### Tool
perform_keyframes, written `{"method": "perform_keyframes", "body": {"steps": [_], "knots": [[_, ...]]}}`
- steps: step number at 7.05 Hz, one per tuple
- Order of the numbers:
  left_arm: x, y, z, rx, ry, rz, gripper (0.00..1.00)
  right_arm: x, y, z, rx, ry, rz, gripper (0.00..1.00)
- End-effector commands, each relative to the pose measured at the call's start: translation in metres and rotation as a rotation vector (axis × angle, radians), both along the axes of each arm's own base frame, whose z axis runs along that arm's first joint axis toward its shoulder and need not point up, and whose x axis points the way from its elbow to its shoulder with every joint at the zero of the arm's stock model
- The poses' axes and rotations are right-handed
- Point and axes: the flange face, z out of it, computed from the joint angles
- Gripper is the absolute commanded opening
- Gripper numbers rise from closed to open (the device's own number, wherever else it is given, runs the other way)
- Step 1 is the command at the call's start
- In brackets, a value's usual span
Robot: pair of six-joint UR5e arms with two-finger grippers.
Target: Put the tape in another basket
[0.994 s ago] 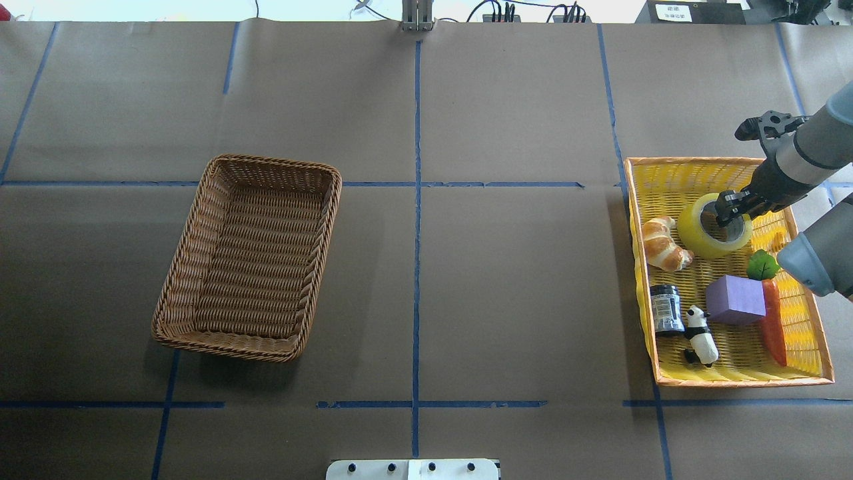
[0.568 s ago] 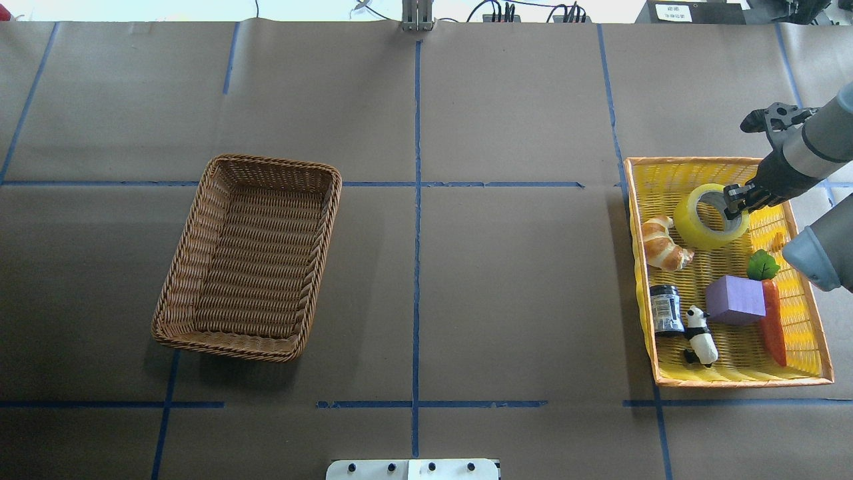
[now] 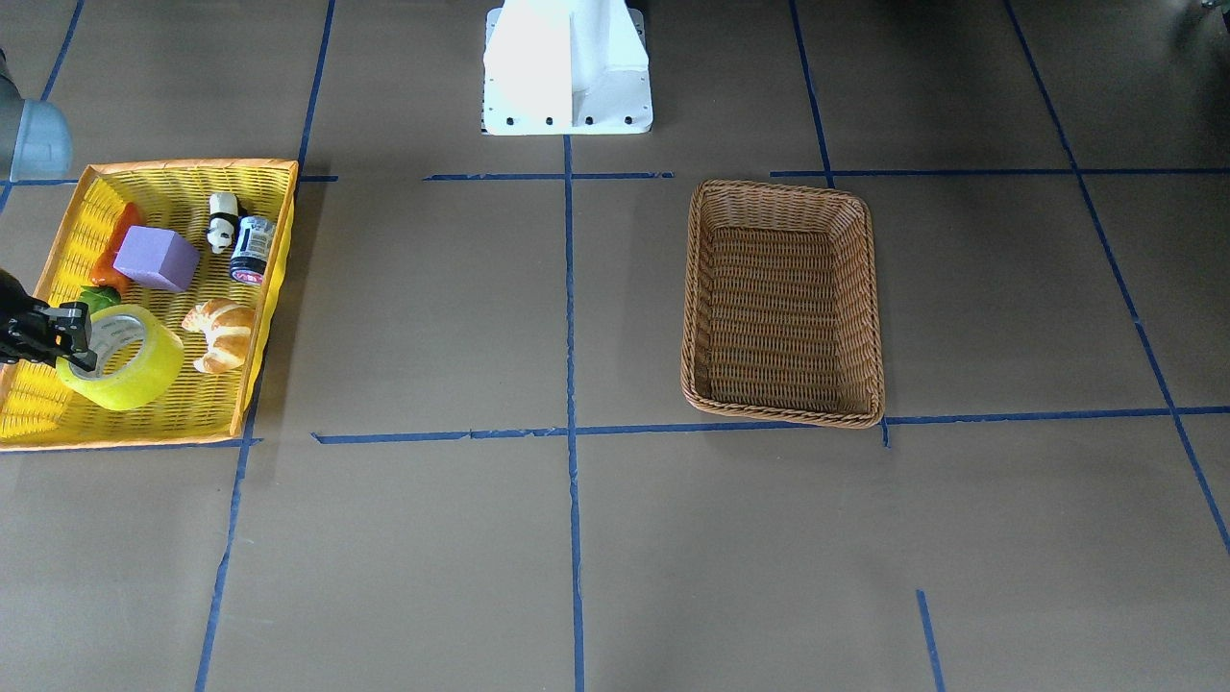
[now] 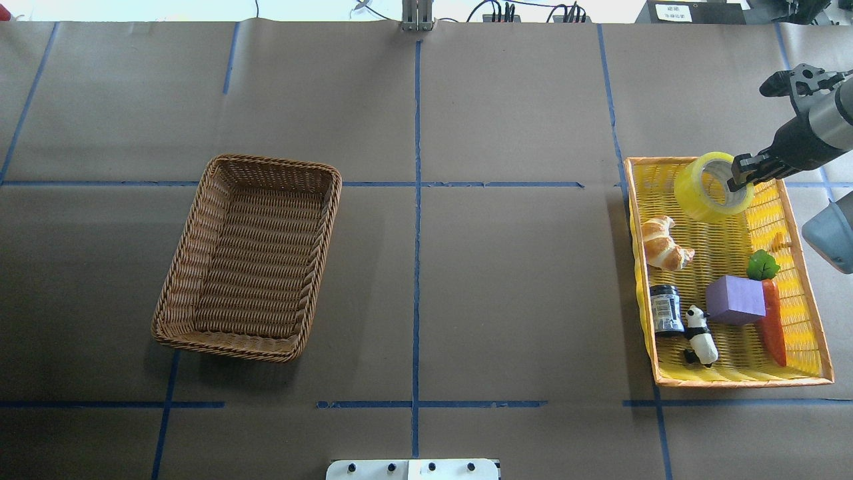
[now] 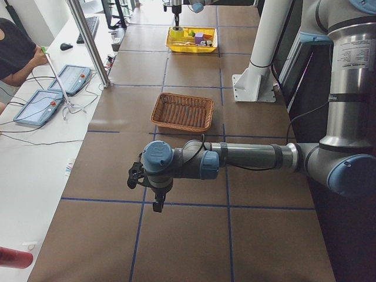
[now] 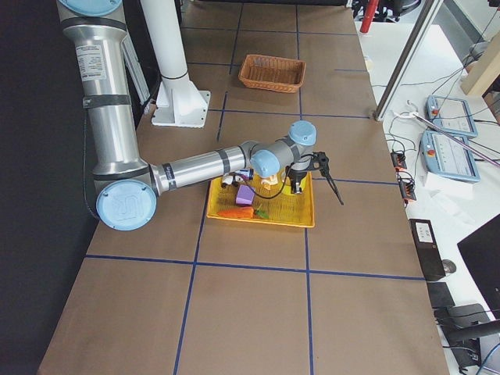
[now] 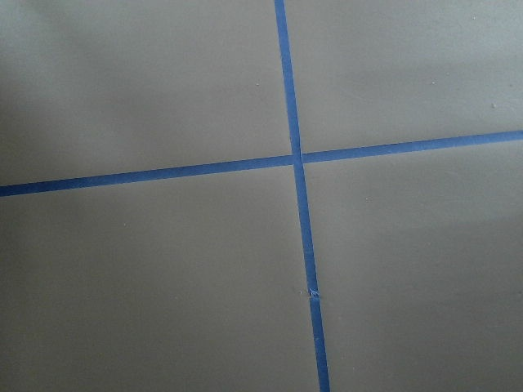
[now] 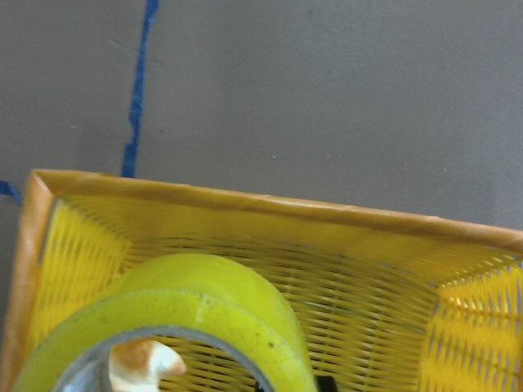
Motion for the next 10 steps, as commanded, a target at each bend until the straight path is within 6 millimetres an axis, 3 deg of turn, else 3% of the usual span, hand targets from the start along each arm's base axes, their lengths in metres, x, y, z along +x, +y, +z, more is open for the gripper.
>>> {"method": "perform_keyframes", "body": {"steps": [1, 2, 3, 4, 7, 8, 10], "knots": [[0.006, -0.002, -0.022, 0.043, 0.014, 0.011, 1.00, -0.011, -0.011, -0.086, -0.072, -0.132, 0.105, 0.00], [0.023, -0.007, -0.039, 0.011, 0.079, -0.006, 1.00, -0.032, -0.004, -0.122, -0.078, -0.184, 0.122, 0.00], [0.054, -0.013, -0.070, 0.009, 0.112, -0.029, 1.00, -0.062, 0.009, -0.135, -0.080, -0.272, 0.138, 0.00], [0.081, -0.017, -0.089, -0.008, 0.154, -0.084, 1.00, -0.075, 0.016, -0.139, -0.126, -0.363, 0.187, 0.00], [0.202, 0.000, -0.159, -0.124, 0.411, -0.178, 1.00, -0.123, 0.062, -0.174, -0.222, -0.615, 0.271, 0.01], [0.227, 0.008, -0.183, -0.152, 0.493, -0.179, 1.00, -0.136, 0.077, -0.182, -0.244, -0.693, 0.290, 0.01], [0.252, 0.004, -0.242, -0.249, 0.641, -0.216, 1.00, -0.161, 0.109, -0.198, -0.281, -0.855, 0.303, 0.02]]}}
